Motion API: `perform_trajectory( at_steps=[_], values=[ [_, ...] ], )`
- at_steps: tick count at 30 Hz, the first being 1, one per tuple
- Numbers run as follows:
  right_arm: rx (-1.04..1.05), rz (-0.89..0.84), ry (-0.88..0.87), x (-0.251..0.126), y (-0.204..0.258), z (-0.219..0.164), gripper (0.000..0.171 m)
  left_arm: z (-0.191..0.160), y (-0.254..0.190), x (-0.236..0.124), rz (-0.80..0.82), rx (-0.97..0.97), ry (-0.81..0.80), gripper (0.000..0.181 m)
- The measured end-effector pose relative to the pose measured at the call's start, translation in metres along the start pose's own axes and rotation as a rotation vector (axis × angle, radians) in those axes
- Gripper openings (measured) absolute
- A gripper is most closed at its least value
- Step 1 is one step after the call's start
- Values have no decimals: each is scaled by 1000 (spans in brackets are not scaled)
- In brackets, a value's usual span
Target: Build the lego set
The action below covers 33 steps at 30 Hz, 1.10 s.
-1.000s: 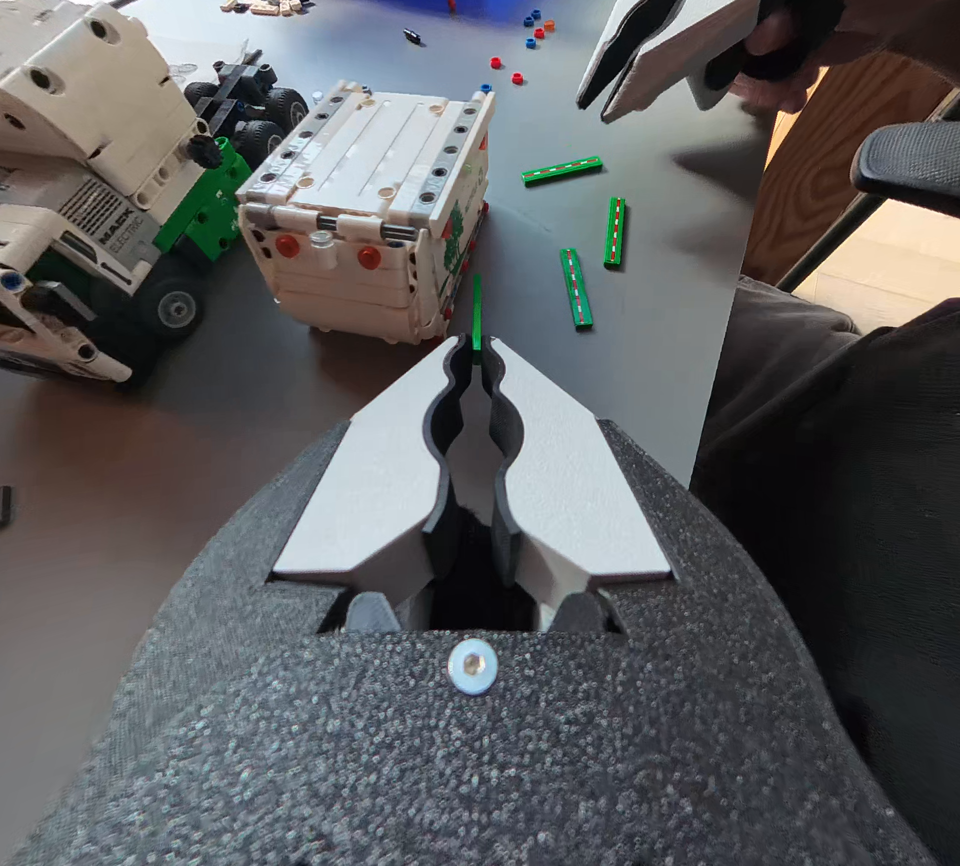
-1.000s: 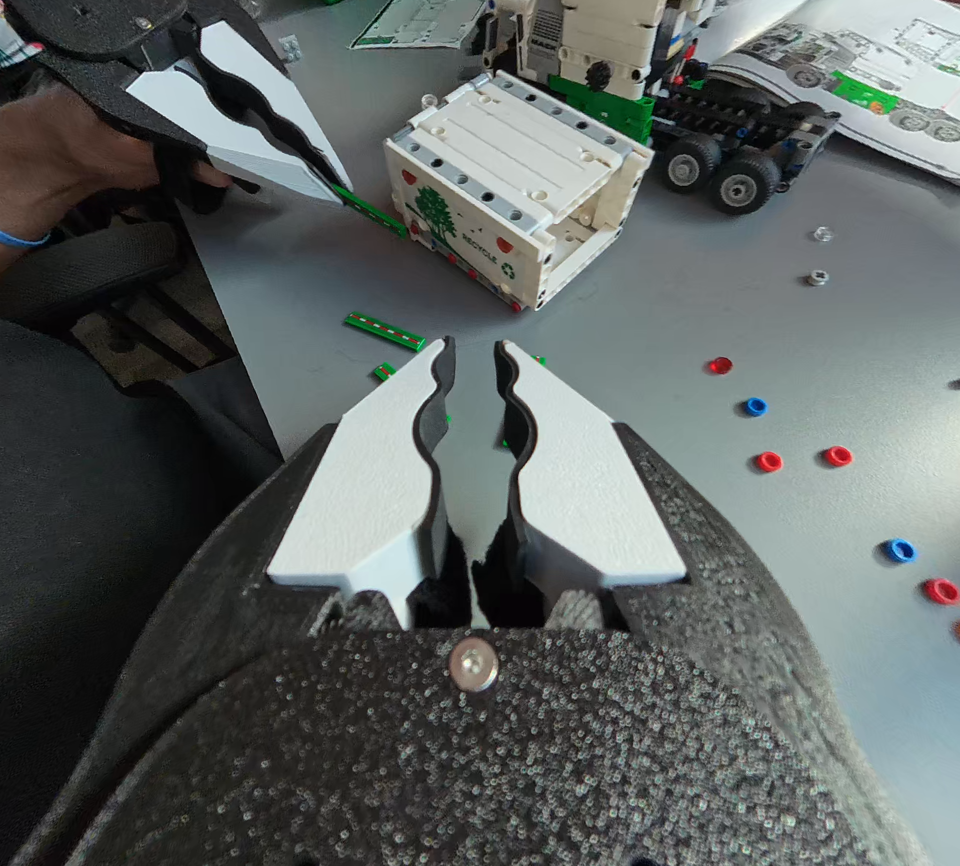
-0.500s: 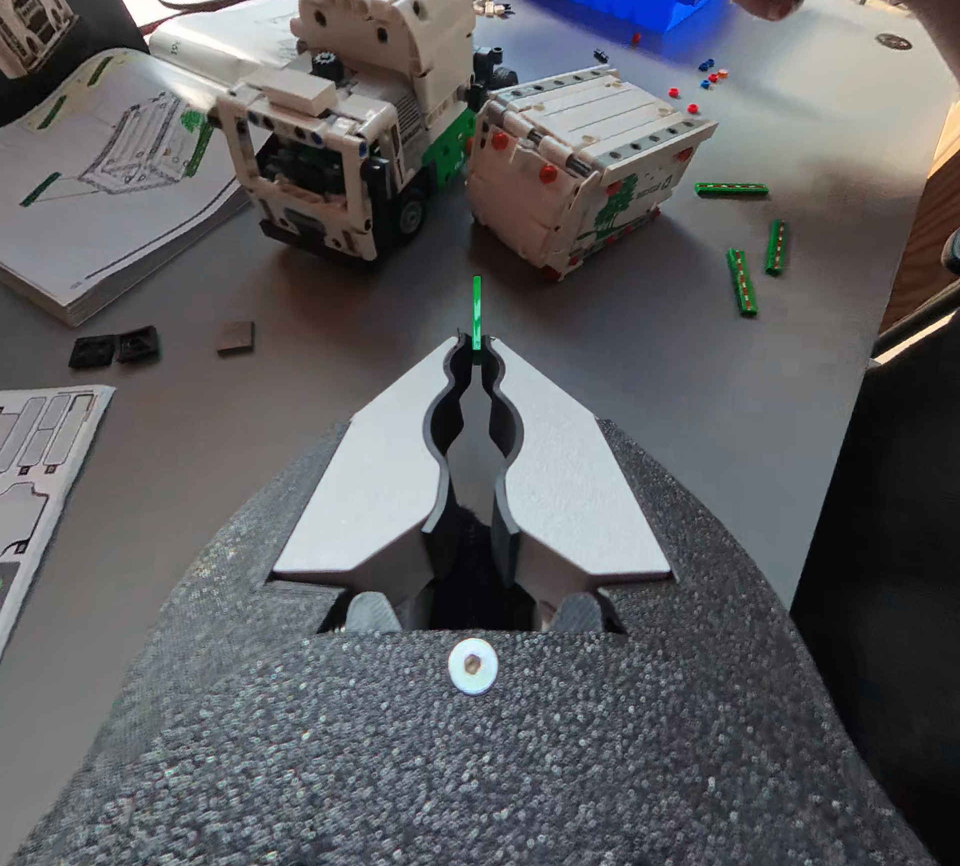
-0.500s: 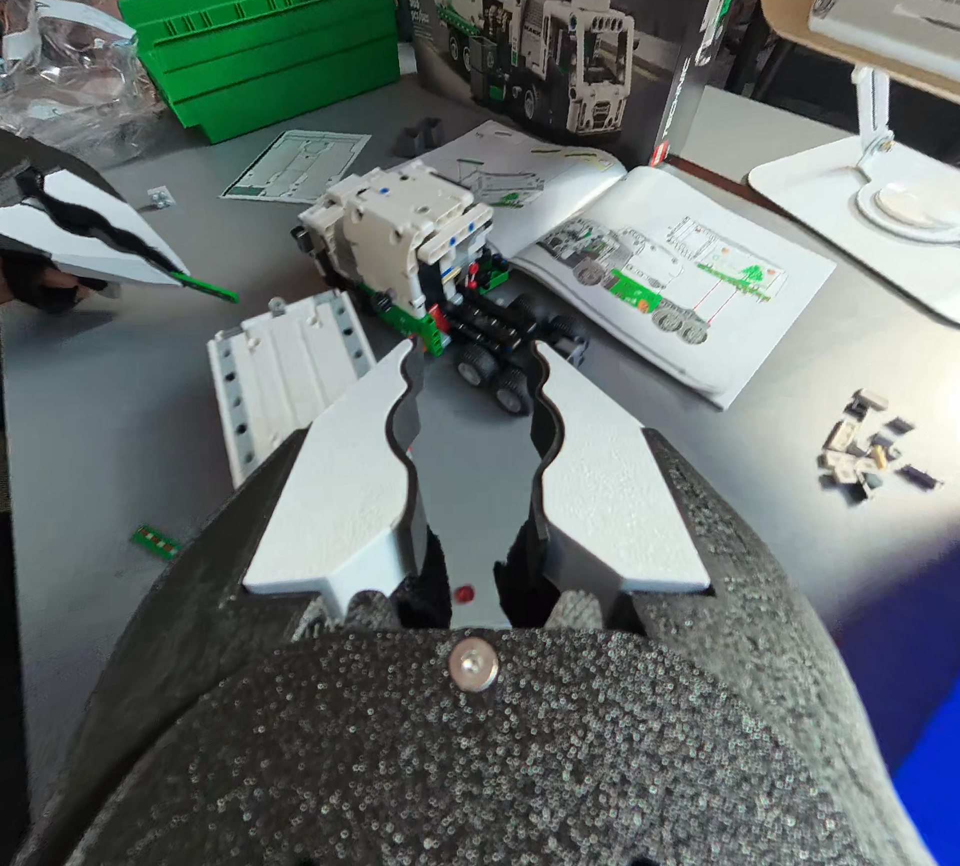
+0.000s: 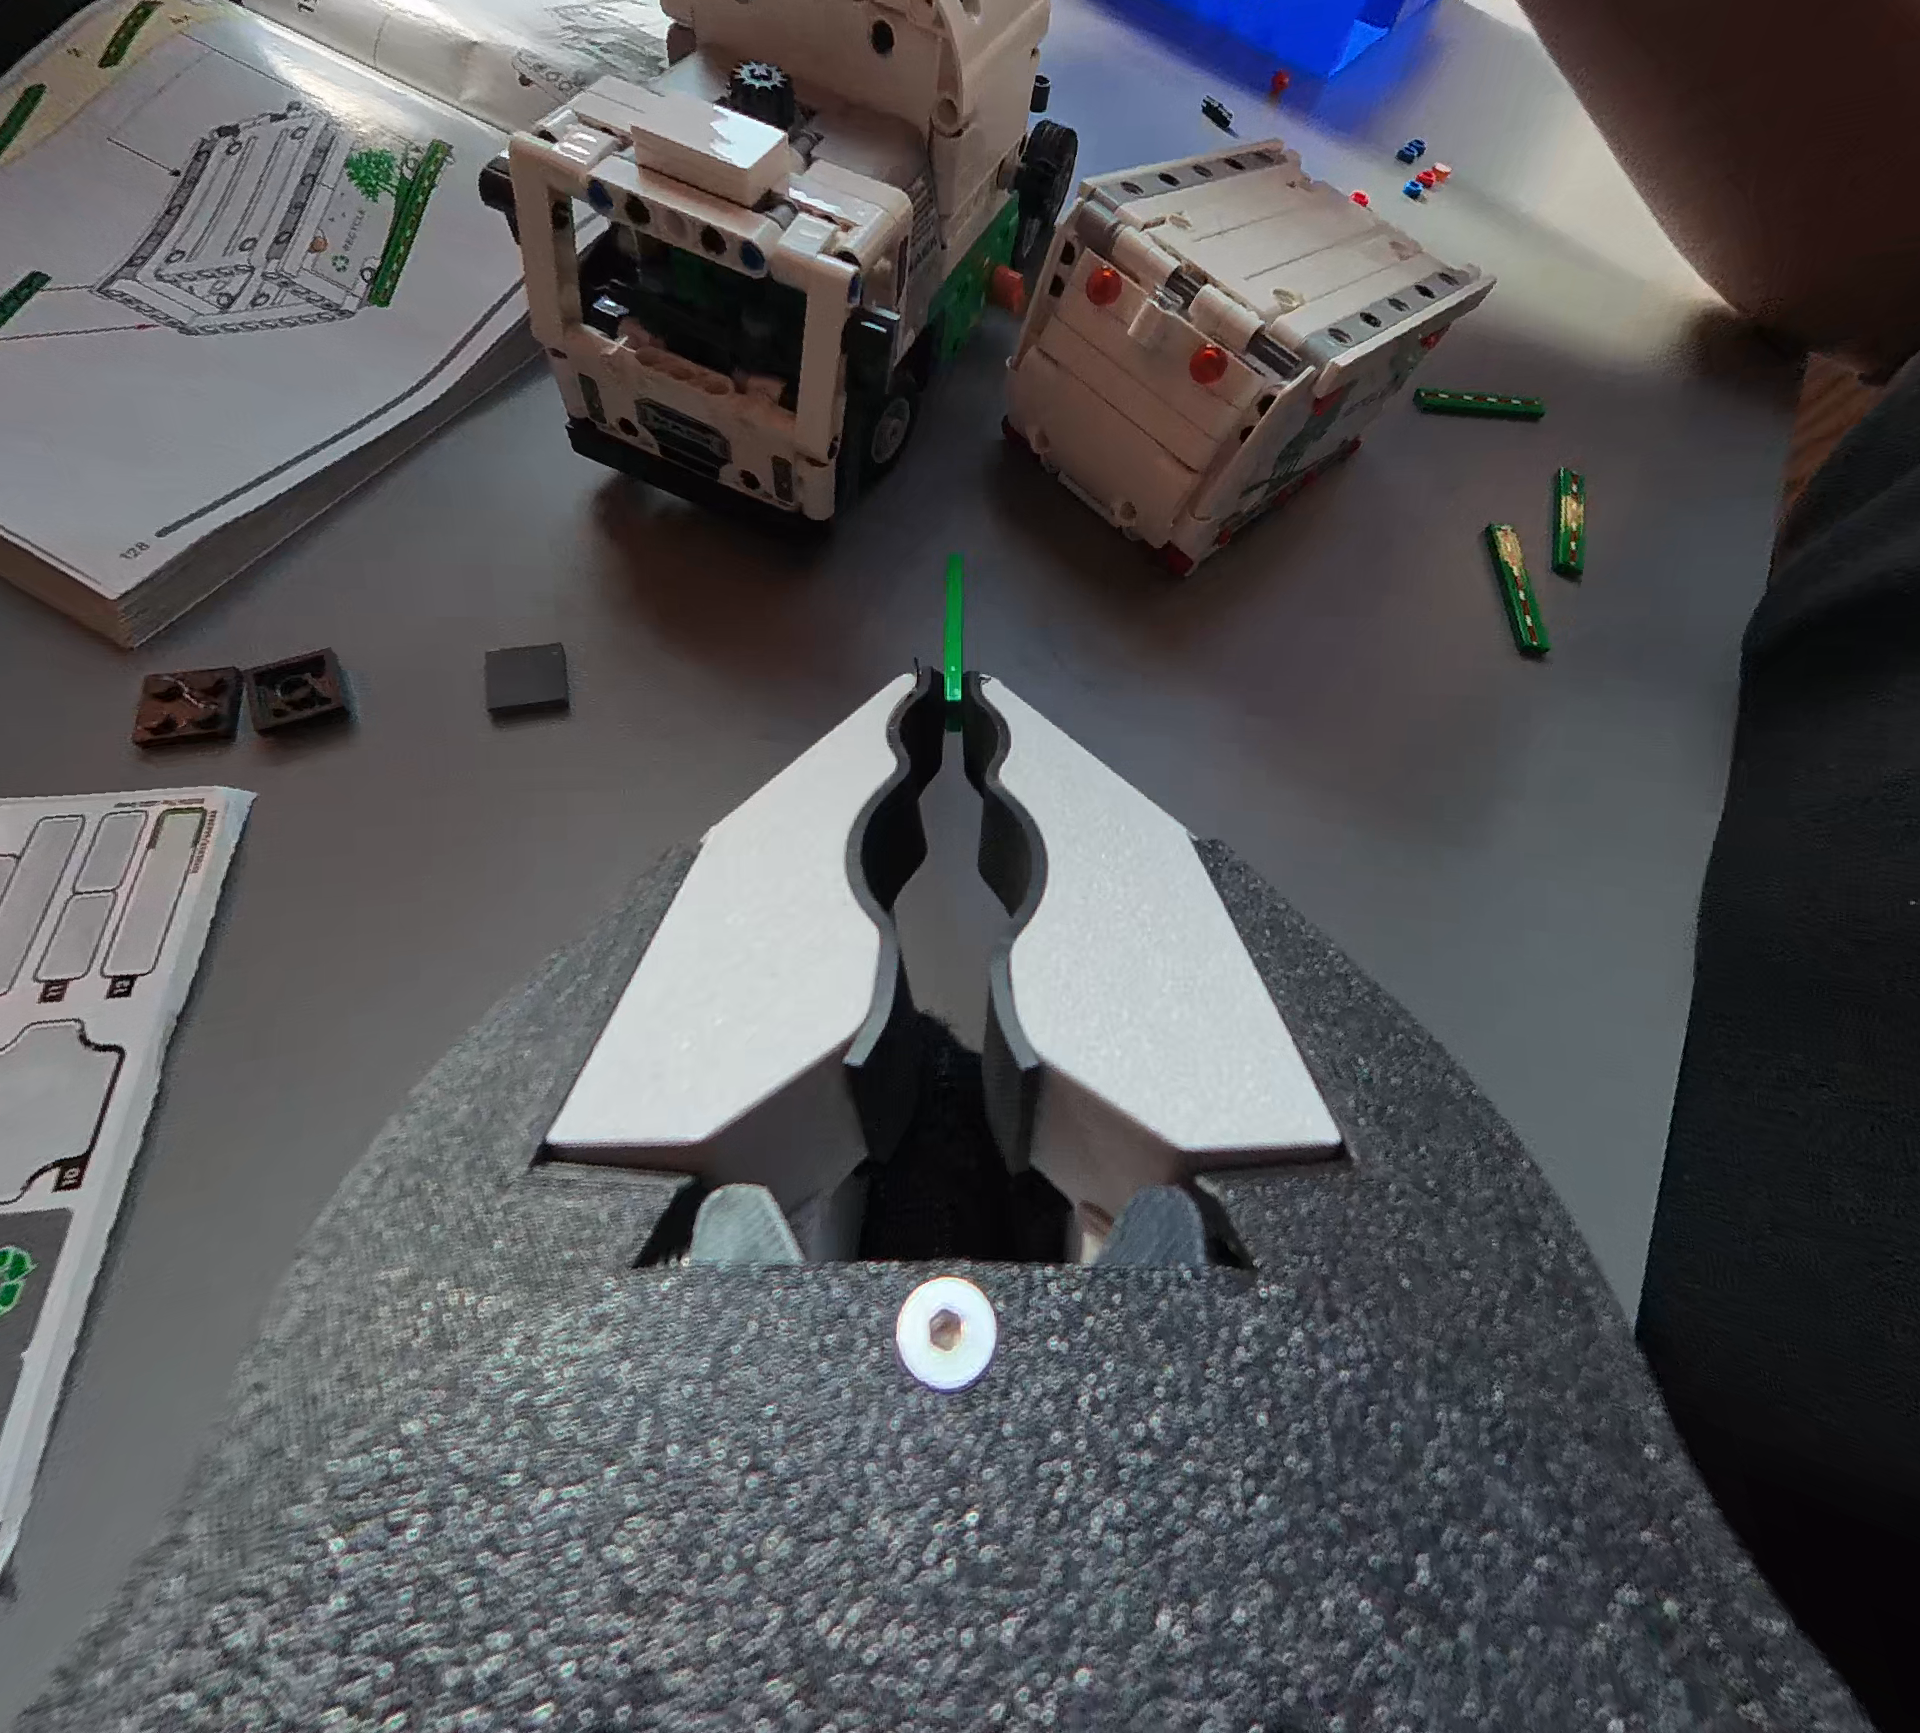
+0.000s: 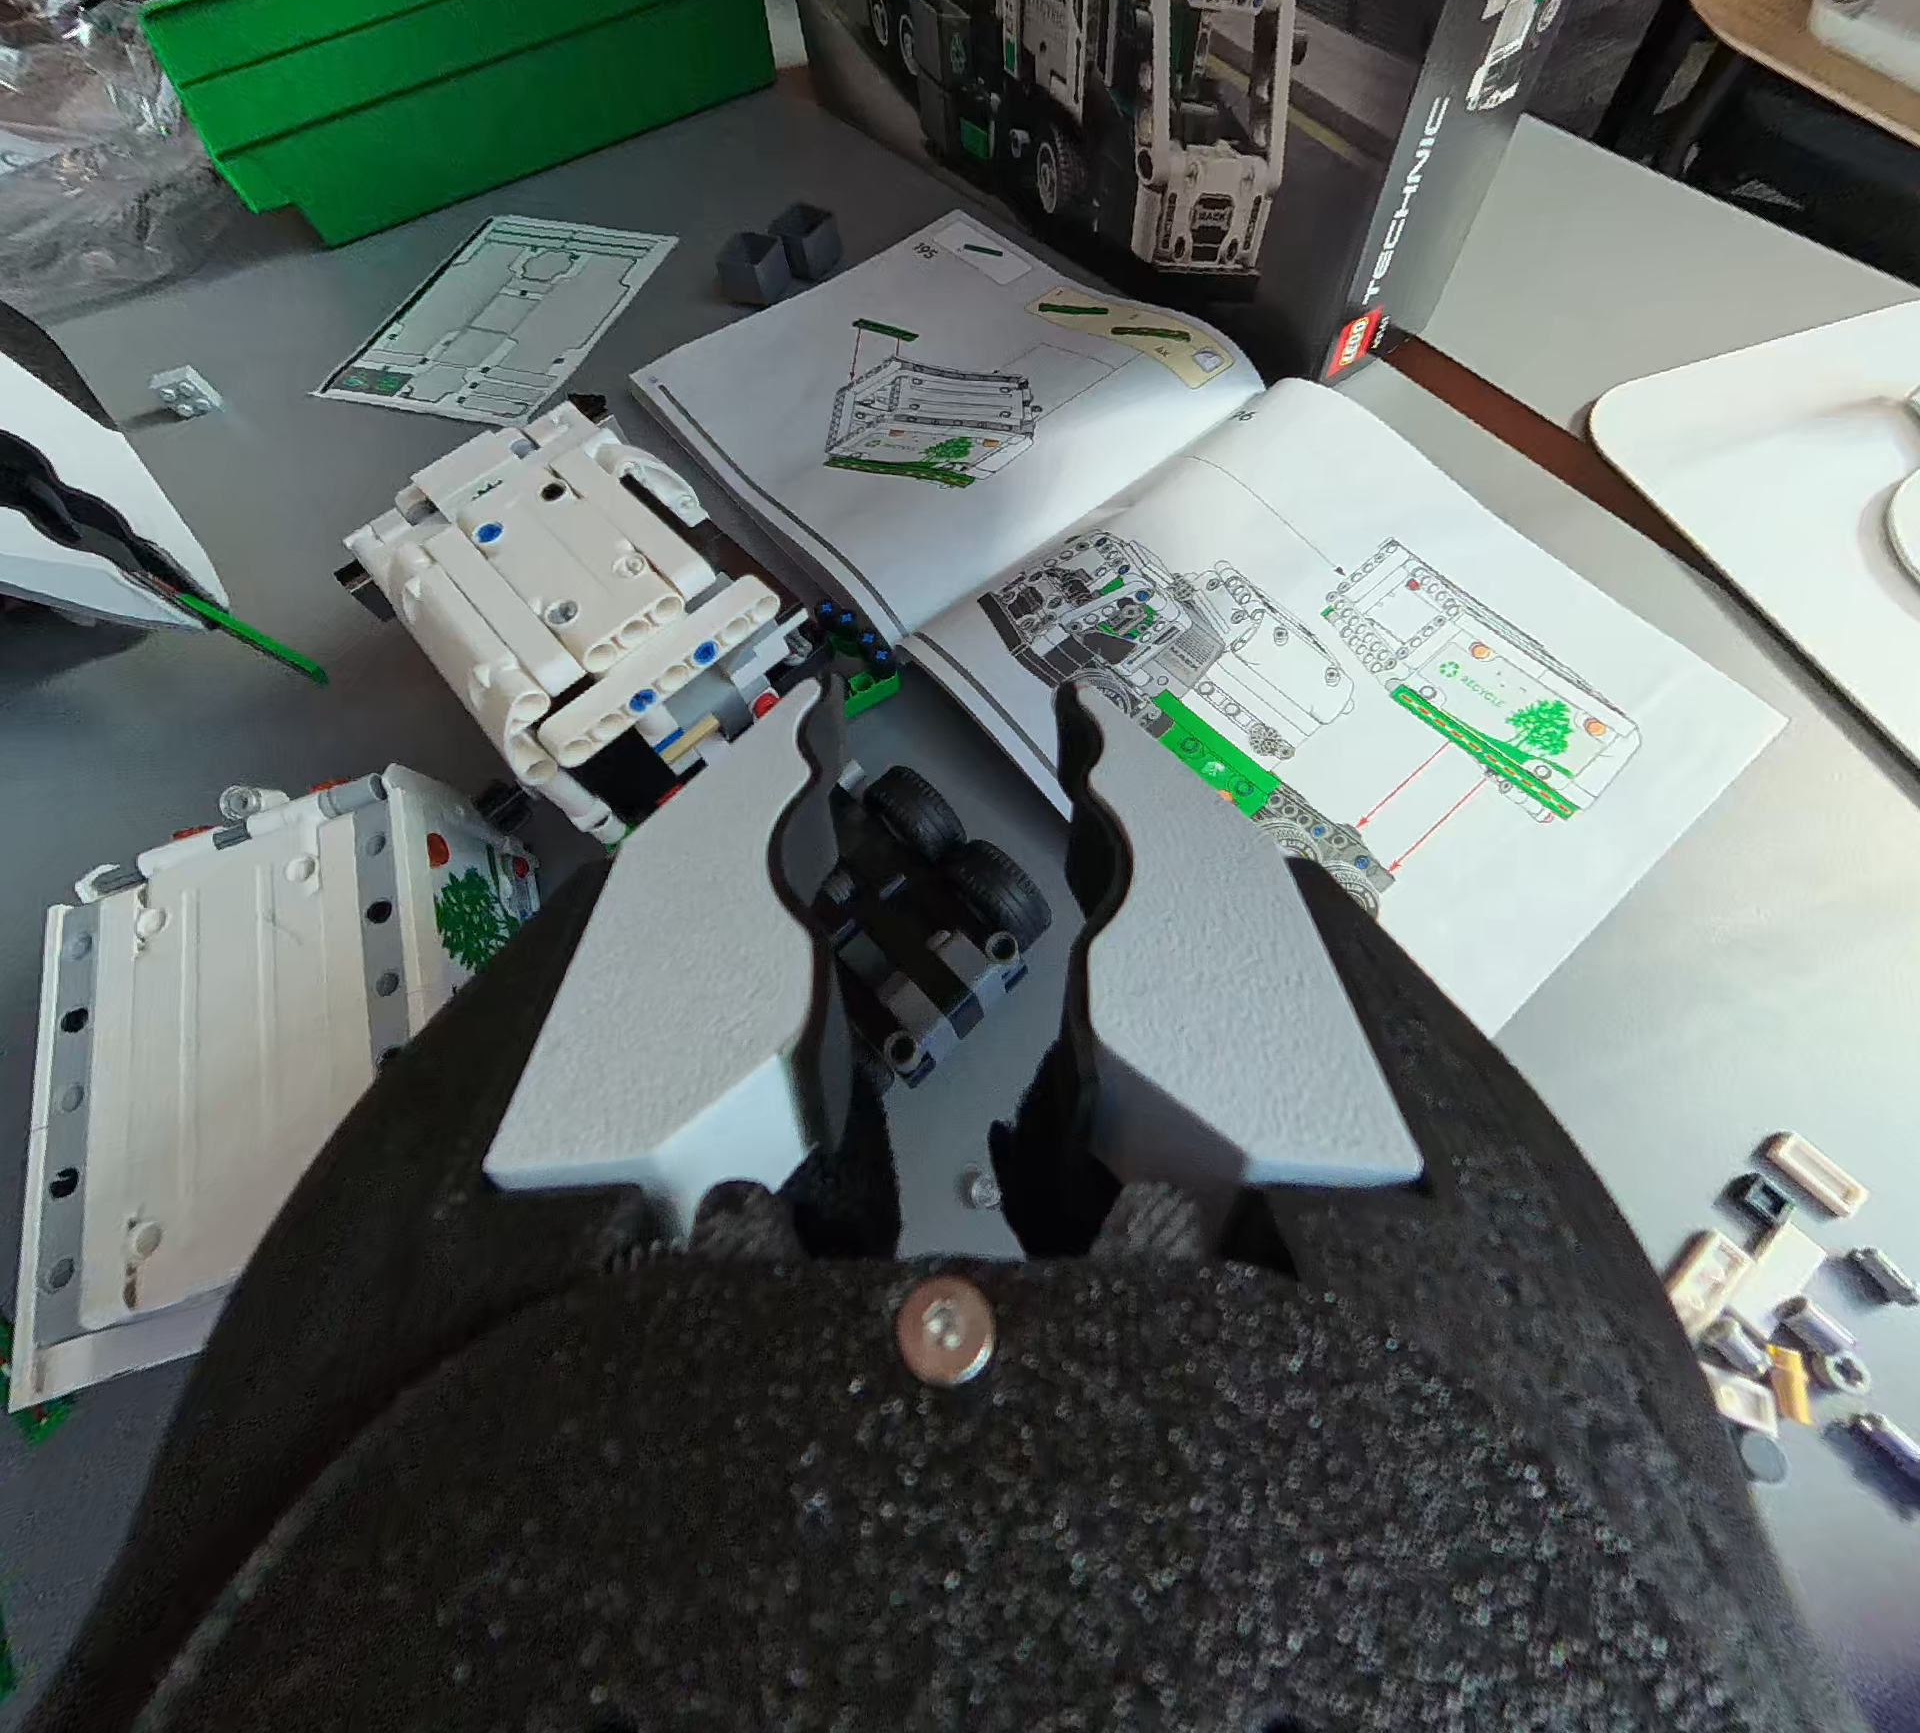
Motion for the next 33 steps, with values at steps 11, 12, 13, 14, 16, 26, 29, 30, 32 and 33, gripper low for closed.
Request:
perform_trajectory(
  at_steps=[11,12,13,14,16,26,29,30,32,33],
  values=[
    [-34,123,91,-50,52,-23,86,-6,-9,5,-57,30,54,2],
    [-24,175,151,-58,69,-37,92,-6,-11,5,-70,36,60,2],
    [-28,185,185,-64,81,-47,96,-7,-13,6,-83,45,64,2],
    [-32,193,186,-67,93,-54,98,-7,-15,6,-99,56,66,2],
    [-31,242,150,-68,118,-64,106,-7,-22,7,-145,78,66,2],
    [-263,80,163,-36,137,-85,118,-12,-76,17,-437,216,125,2],
    [-278,98,212,-31,140,-82,117,-15,-89,25,-436,287,140,2],
    [-283,102,232,-29,141,-81,114,-14,-93,28,-435,305,136,2],
    [-288,127,269,-24,142,-81,107,-11,-99,32,-436,326,122,2],
    [-282,135,297,-21,142,-82,105,-10,-101,35,-431,331,116,2]
  ],
)
Point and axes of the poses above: each gripper's, where its closed fingertips meet, x out along the fingers, z out of its top, y = z × x across the jaws, the point moved 3 cm from there along -x, back along the fingers, and after that the axes turned 3 degrees about -y, right-handed, at the moved point
